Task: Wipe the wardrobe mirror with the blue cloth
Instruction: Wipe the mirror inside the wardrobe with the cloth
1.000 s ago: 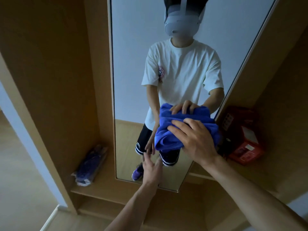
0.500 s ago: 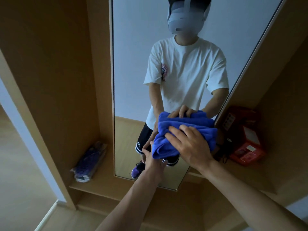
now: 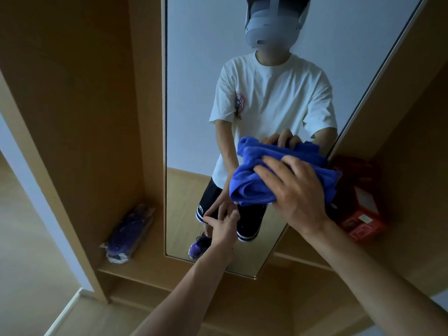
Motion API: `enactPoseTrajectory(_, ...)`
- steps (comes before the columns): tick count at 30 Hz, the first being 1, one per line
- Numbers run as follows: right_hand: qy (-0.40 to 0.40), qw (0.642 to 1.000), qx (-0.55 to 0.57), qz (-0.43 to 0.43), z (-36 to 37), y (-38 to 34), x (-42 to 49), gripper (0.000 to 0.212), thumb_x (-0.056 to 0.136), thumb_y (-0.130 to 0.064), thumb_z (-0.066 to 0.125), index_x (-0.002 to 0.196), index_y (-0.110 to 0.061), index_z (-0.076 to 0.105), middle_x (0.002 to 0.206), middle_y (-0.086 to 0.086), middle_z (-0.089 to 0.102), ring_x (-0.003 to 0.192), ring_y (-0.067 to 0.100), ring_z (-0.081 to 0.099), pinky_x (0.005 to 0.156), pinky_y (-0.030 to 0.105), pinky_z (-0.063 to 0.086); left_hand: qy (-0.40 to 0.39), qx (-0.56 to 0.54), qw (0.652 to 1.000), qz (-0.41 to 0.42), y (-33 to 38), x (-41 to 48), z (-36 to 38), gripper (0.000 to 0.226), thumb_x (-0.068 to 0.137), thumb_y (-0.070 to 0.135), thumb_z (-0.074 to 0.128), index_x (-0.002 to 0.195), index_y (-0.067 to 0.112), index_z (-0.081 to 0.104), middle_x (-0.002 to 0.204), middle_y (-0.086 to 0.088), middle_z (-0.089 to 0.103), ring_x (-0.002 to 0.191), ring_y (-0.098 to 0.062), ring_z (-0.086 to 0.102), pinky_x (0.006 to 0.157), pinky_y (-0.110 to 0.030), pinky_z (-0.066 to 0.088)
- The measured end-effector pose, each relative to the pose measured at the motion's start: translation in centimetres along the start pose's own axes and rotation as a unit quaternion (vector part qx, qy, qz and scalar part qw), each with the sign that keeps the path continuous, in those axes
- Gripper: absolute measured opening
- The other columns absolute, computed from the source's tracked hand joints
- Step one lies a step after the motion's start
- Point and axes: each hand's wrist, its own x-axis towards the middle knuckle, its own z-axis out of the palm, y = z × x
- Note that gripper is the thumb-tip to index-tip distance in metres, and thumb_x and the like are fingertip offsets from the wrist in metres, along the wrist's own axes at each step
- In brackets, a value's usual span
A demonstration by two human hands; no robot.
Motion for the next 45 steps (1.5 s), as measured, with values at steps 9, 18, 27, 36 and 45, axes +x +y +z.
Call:
enactPoseTrajectory(9, -0.073, 0.996, 0.035, -0.04, 1.8, -1.9, -4.5, 0.043, 0.107, -0.015, 0.029, 0.125, -0.015, 0.069, 0.127, 0.006, 0.068, 0.103, 0.033, 0.064, 0.088, 0.044, 0.052, 0.045, 0.479, 0.834, 0.269, -2.4, -3.0, -1.8, 0.098, 0.099, 0.039, 0.058, 0.161, 0.013, -0.013, 0.168, -0.014, -0.021, 0.156, -0.03, -0.019, 0.125, -0.039, 0.013)
enactPoseTrajectory(18, 0.018, 1.0, 0.013, 0.014, 0.3, 0.9, -0.6, 0.036, 0.093, -0.016, 0.069, 0.128, -0.017, 0.066, 0.131, 0.003, 0.066, 0.107, 0.03, 0.057, 0.089, 0.042, 0.044, 0.046, 0.548, 0.766, 0.334, -2.5, -3.0, -2.5, 0.106, 0.099, 0.041, 0.056, 0.155, 0.013, -0.03, 0.158, -0.012, -0.043, 0.155, -0.029, -0.02, 0.127, -0.042, 0.021)
enactPoseTrajectory(27, -0.102, 0.993, 0.036, -0.053, 3.2, -3.2, -6.9, 0.032, 0.093, -0.01, 0.064, 0.124, -0.015, 0.07, 0.123, 0.007, 0.07, 0.103, 0.031, 0.065, 0.09, 0.044, 0.055, 0.023, 0.581, 0.721, 0.377, -2.8, -2.4, -3.1, 0.084, 0.104, 0.032, 0.048, 0.162, 0.016, -0.011, 0.16, -0.005, -0.038, 0.149, -0.028, -0.035, 0.126, -0.037, 0.019)
enactPoseTrajectory(36, 0.023, 0.999, 0.018, 0.032, -1.5, 3.1, 0.1, 0.053, 0.08, 0.0, 0.066, 0.13, -0.017, 0.063, 0.133, 0.002, 0.064, 0.105, 0.031, 0.055, 0.084, 0.044, 0.045, 0.032, 0.57, 0.75, 0.334, -2.8, -2.8, -3.2, 0.103, 0.101, 0.034, 0.054, 0.154, 0.017, -0.034, 0.158, -0.01, -0.045, 0.158, -0.031, -0.006, 0.117, -0.033, 0.035)
enactPoseTrajectory(45, -0.082, 0.995, 0.05, -0.009, 2.6, -2.6, -6.3, 0.033, 0.092, -0.009, 0.06, 0.124, -0.013, 0.069, 0.125, 0.009, 0.069, 0.105, 0.033, 0.061, 0.09, 0.046, 0.052, 0.033, 0.592, 0.725, 0.349, -3.0, -2.0, -2.9, 0.087, 0.103, 0.032, 0.046, 0.16, 0.016, -0.017, 0.163, -0.011, -0.037, 0.15, -0.029, -0.033, 0.122, -0.033, 0.027)
